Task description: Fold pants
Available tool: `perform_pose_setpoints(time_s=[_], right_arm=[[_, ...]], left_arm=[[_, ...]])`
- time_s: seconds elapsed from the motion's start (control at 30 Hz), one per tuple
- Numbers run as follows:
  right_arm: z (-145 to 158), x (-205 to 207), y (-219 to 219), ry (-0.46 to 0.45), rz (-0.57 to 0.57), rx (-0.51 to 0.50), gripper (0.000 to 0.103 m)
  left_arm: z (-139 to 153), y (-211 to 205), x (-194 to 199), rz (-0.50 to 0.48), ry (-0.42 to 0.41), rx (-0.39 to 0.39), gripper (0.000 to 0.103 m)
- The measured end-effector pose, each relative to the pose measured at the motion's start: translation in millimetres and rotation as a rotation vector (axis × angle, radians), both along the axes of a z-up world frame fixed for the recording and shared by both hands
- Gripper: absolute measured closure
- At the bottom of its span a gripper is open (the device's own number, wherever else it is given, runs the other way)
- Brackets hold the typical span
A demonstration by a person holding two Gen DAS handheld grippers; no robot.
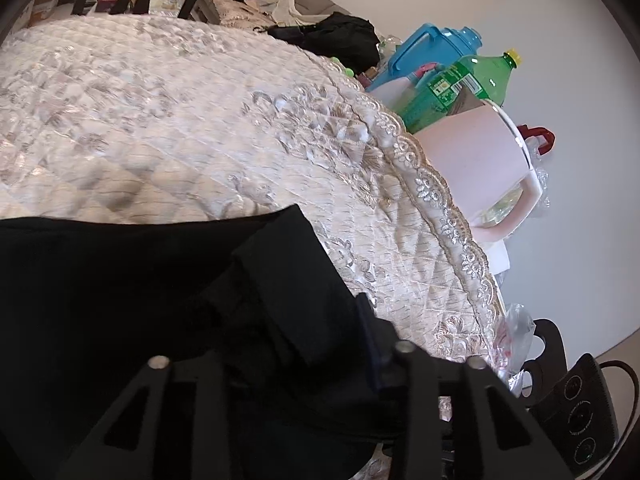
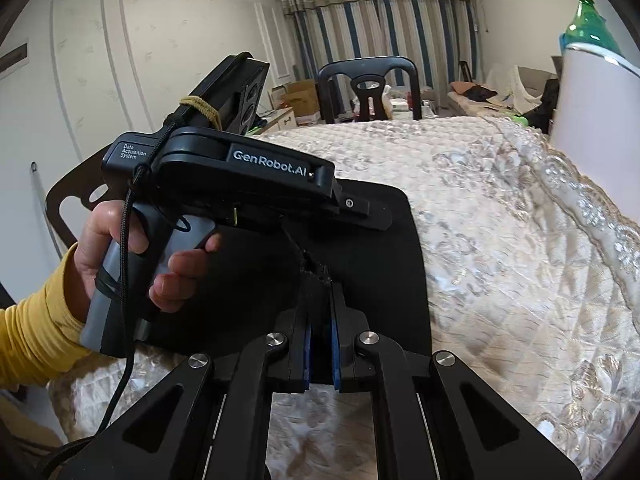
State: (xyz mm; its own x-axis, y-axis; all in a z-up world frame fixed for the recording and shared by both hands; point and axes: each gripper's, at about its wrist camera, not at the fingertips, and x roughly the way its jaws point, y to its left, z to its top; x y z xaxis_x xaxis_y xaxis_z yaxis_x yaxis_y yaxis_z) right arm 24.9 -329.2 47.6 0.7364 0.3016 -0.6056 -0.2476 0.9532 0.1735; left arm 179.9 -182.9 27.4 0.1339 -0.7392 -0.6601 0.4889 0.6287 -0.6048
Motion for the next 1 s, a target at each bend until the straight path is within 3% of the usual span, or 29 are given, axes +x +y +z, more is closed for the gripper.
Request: perform_pose_setpoints(time_s=[0.1,1.0], right_arm=[[1,3,6,-0.005,0.009,-0.004,0.096],[-12,43,80,0.014,0.201,0.083,0.097]], left_arm=[[3,9,0,0.015,-0.033,0.01,0.09],[2,115,3,0.135,-0.056,0.005,0.09]])
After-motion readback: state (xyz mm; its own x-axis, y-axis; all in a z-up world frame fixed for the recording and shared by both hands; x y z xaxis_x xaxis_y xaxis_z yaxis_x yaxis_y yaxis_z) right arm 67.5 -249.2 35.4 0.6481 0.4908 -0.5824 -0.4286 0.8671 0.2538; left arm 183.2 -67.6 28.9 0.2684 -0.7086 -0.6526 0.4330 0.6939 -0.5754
